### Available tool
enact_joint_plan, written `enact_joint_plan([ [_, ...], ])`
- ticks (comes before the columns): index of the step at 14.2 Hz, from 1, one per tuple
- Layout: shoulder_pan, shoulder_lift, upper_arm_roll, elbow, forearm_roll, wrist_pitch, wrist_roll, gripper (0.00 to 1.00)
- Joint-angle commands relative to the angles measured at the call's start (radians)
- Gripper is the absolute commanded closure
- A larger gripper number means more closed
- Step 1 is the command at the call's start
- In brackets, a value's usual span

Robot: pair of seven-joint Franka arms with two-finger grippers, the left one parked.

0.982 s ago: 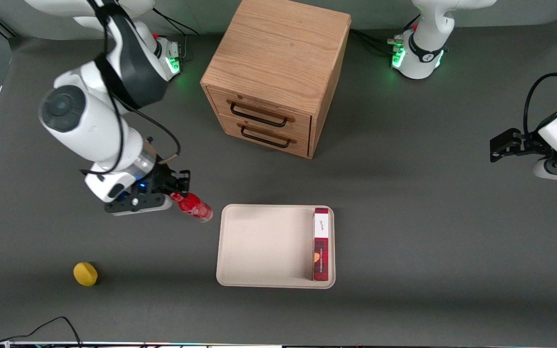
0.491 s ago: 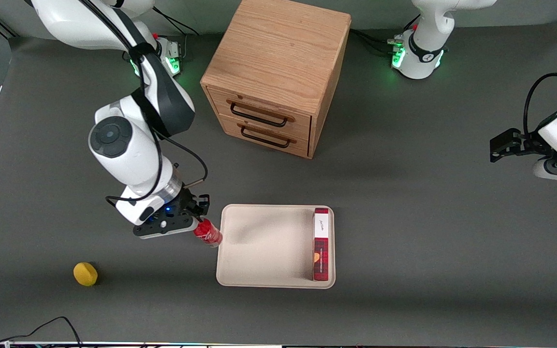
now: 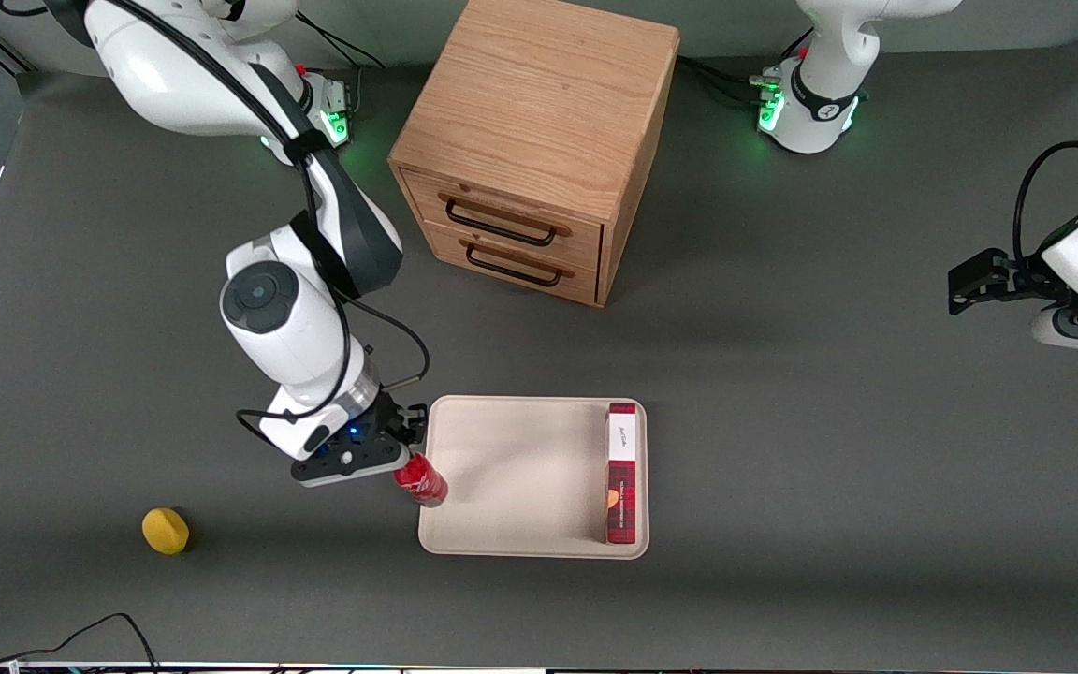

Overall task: Place coke bottle on tray
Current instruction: 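Lower the bottle onto the tray beside the shortbread box and open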

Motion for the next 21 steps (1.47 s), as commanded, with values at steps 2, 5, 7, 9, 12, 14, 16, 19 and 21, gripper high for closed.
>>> enact_joint_plan([
  [2, 0.019, 0.117, -0.011, 0.159, -0.006, 0.010, 0.008, 1.00],
  [5, 0.031, 0.147, -0.011, 0.159, -0.007, 0.062, 0.016, 1.00],
  [7, 0.034, 0.164, -0.013, 0.159, -0.012, 0.079, 0.037, 1.00],
  [9, 0.033, 0.177, -0.013, 0.157, -0.012, 0.090, 0.044, 1.00],
  [12, 0.034, 0.178, -0.014, 0.156, -0.019, 0.090, 0.073, 0.55],
  [14, 0.033, 0.178, -0.013, 0.153, -0.012, 0.090, 0.083, 0.00],
  [16, 0.025, 0.161, -0.011, 0.152, -0.004, 0.088, 0.134, 0.00],
  [19, -0.027, 0.064, 0.016, 0.145, 0.097, -0.092, 0.125, 0.00],
  [21, -0.064, -0.028, 0.016, 0.125, 0.148, -0.245, 0.128, 0.00],
])
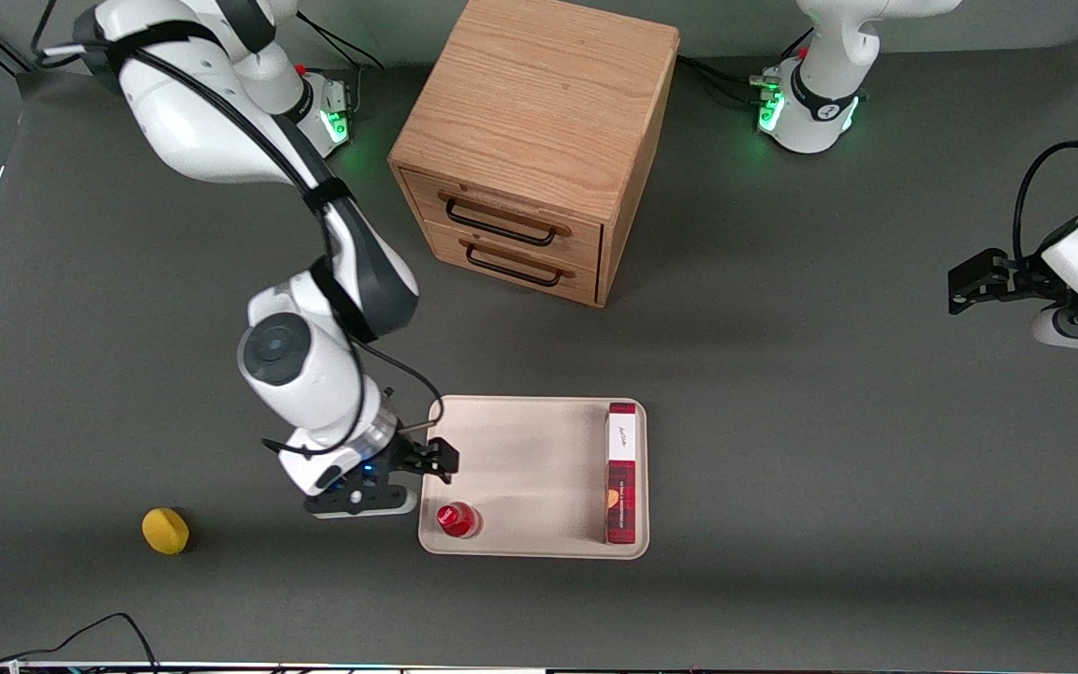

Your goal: Place coke bottle on tray

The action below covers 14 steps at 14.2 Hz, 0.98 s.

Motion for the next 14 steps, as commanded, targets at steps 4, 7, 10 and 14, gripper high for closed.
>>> enact_joint_plan([
  [4, -0.131, -0.340, 0.017, -0.199, 0.053, -0.309, -0.022, 0.00],
  [7, -0.218, -0.481, 0.015, -0.255, 0.053, -0.423, -0.167, 0.00],
  [10, -0.318, -0.535, 0.015, -0.247, 0.046, -0.541, -0.243, 0.00],
  [14, -0.396, -0.572, 0.015, -0.235, 0.041, -0.610, -0.358, 0.00],
])
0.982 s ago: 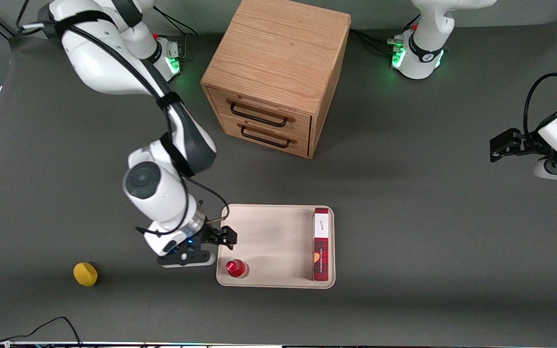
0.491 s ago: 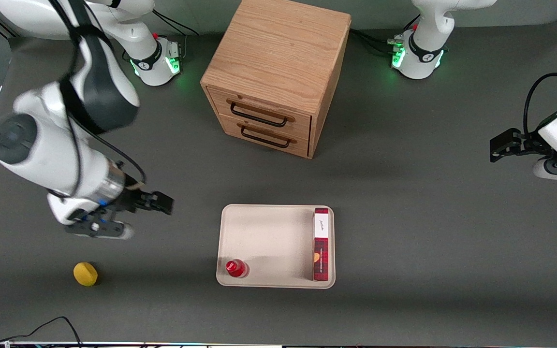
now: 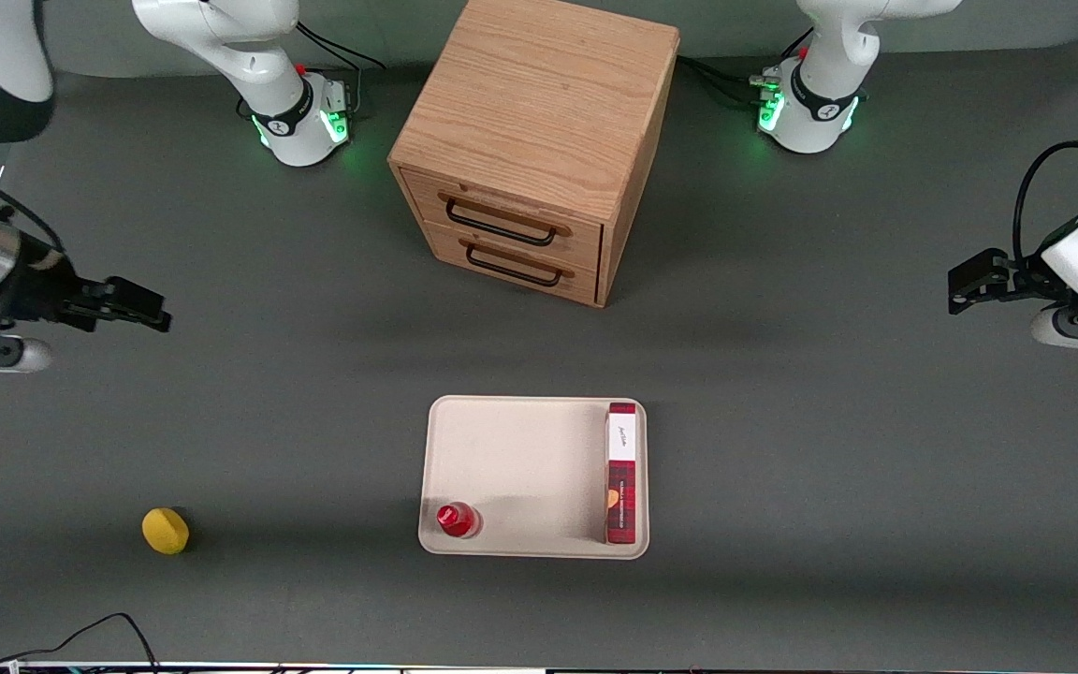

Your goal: Place coke bottle on tray

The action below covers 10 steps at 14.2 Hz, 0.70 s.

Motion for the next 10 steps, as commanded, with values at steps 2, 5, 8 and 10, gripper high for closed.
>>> enact_joint_plan([
  [2, -0.016, -0.019, 0.013, -0.010, 0.007, -0.018, -0.032, 0.00],
  [5, -0.016, 0.008, -0.004, 0.045, 0.001, -0.021, -0.031, 0.00],
  [8, 0.020, 0.015, -0.053, 0.073, 0.002, -0.028, -0.025, 0.00],
  [10, 0.003, -0.001, -0.048, 0.079, 0.015, -0.037, -0.002, 0.00],
])
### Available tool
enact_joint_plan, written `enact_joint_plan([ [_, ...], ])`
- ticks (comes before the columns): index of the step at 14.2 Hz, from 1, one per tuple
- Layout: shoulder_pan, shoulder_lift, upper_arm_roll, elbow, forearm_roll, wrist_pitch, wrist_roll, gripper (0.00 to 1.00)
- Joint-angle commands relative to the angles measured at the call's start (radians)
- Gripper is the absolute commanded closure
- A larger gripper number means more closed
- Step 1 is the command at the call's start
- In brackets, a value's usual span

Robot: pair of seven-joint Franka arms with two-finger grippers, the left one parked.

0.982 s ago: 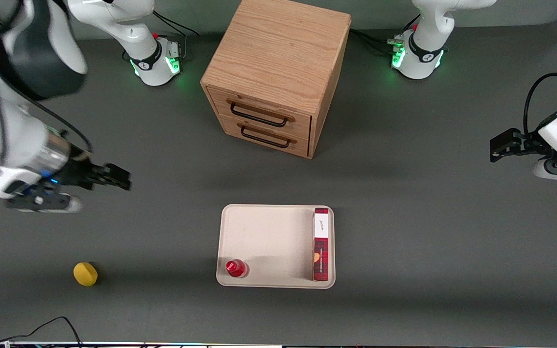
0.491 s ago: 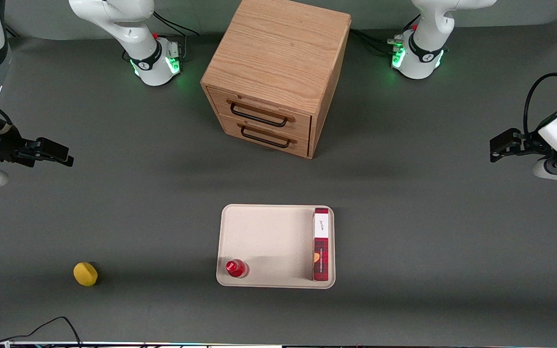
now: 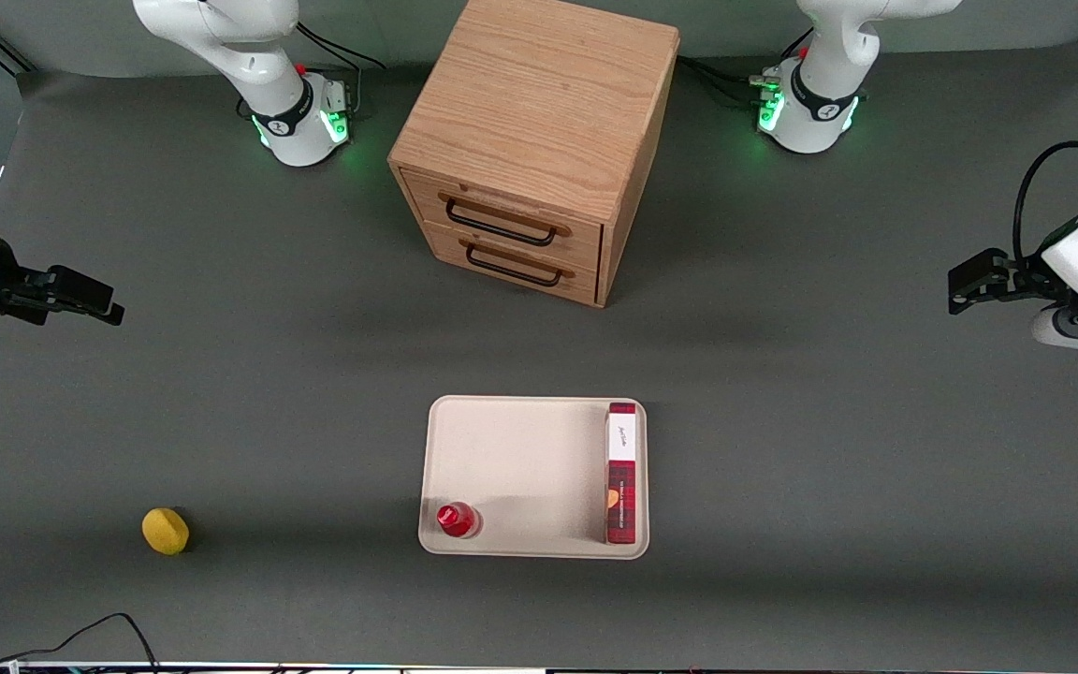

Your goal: Place coke bottle on tray

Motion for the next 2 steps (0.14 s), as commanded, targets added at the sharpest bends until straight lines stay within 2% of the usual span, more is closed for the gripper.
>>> enact_joint_plan([
  [1, -0.008, 0.007, -0.009, 0.044, 0.015, -0.048, 0.023, 0.00],
  [2, -0.008, 0.019, -0.007, 0.070, 0.013, -0.066, 0.023, 0.00],
])
